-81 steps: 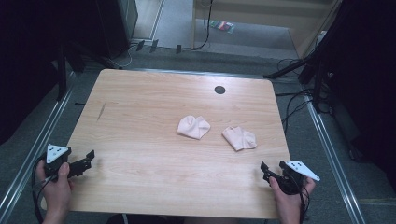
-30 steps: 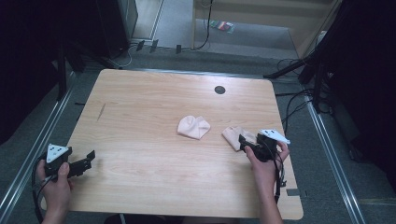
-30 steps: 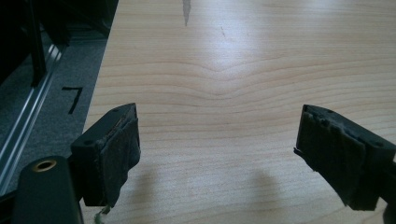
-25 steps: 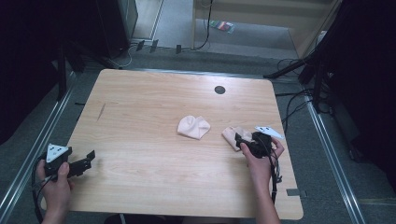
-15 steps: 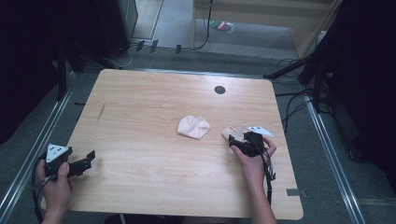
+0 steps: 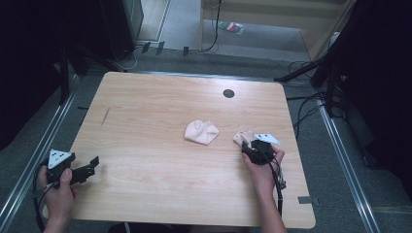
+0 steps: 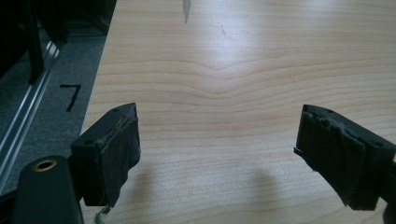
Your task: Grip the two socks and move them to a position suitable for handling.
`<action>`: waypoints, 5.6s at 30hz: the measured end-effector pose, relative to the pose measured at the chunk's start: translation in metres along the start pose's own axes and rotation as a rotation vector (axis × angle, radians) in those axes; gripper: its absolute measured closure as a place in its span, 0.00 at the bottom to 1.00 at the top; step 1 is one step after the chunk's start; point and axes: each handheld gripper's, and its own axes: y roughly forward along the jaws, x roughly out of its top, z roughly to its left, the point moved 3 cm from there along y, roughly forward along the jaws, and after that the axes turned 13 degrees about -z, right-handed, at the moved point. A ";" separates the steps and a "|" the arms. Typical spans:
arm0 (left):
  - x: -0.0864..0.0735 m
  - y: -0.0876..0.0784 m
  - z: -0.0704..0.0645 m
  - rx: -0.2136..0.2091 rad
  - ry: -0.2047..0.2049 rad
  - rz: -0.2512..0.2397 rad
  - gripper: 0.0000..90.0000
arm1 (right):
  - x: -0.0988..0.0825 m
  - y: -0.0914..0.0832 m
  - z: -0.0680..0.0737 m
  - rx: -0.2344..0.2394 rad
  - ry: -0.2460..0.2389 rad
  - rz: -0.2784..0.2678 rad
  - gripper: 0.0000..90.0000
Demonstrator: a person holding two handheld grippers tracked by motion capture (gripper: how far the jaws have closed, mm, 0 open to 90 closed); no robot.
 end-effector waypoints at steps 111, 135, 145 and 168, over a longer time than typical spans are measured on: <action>0.004 0.026 -0.205 -0.512 0.096 0.084 0.17 | -0.028 -0.055 0.146 0.365 -0.075 0.023 0.93; -0.015 0.012 -0.277 -0.463 0.292 0.126 0.37 | -0.008 -0.068 0.148 0.422 0.037 -0.016 0.93; 0.000 0.016 -0.245 -0.451 0.201 0.043 0.98 | -0.015 -0.066 0.157 0.428 0.019 0.004 0.93; 0.013 0.016 -0.231 -0.647 0.005 -0.044 0.55 | -0.033 -0.061 0.165 0.424 -0.026 0.067 0.93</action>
